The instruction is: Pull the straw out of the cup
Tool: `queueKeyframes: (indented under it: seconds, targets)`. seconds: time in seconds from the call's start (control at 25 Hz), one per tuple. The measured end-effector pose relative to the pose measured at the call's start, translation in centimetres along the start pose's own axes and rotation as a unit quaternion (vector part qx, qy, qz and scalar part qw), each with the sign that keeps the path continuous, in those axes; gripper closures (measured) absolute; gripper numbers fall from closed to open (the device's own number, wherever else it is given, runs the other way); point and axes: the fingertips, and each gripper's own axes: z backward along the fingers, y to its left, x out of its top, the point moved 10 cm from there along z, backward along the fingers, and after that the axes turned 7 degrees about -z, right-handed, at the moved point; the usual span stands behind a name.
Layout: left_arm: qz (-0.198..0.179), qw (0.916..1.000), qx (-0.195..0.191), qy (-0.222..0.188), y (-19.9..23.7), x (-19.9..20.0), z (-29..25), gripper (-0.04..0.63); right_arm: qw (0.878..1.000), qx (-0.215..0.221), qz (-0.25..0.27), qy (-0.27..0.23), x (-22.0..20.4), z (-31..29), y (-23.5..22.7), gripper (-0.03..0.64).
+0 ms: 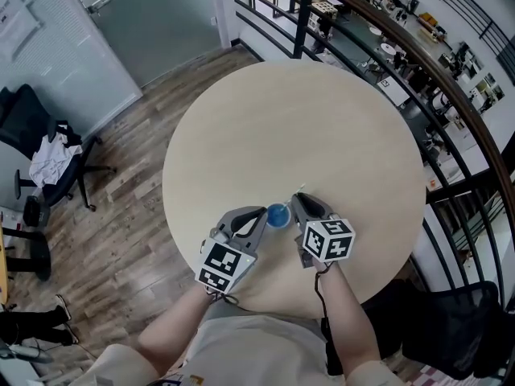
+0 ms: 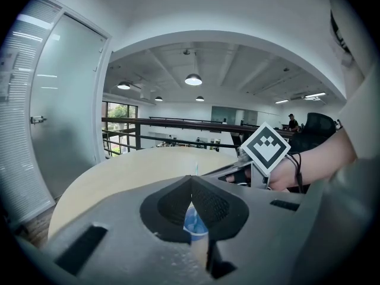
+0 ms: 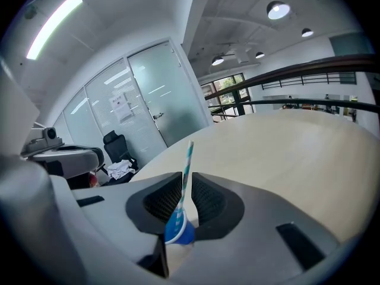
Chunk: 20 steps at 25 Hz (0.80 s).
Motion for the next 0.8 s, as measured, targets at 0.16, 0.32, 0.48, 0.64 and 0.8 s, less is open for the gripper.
queueKeyframes:
  seconds: [0.16,0.32,0.48,0.64,0.8]
  targets:
    - [0.002,1.0,0.0,0.007,0.3,-0.4,0.3,0.581,1.0,0.014,-0.005,0.003,-0.1,-0.6,0.5,0.557]
    - [0.005,0.9999,-0.004,0.015,0.1,-0.6,0.4,0.581,1.0,0.015,-0.008,0.002,-0.4,-0.8,0.4,0.575]
    - [0.005,0.9998,-0.001,0.02,0.4,-0.6,0.5,0.581,1.0,0.018,-0.009,-0.003,-0.2,-0.8,0.6,0.579]
    - [0.006,0.9998,-0.001,0.019,0.6,-0.2,0.6,0.581,1.0,0.014,0.006,-0.022,0.7,-0.2,1.1,0.581]
    - [0.02,0.9997,-0.001,0.015,0.7,0.5,1.4,0.581,0.999,0.011,0.019,-0.039,1.9,1.1,2.0,0.581]
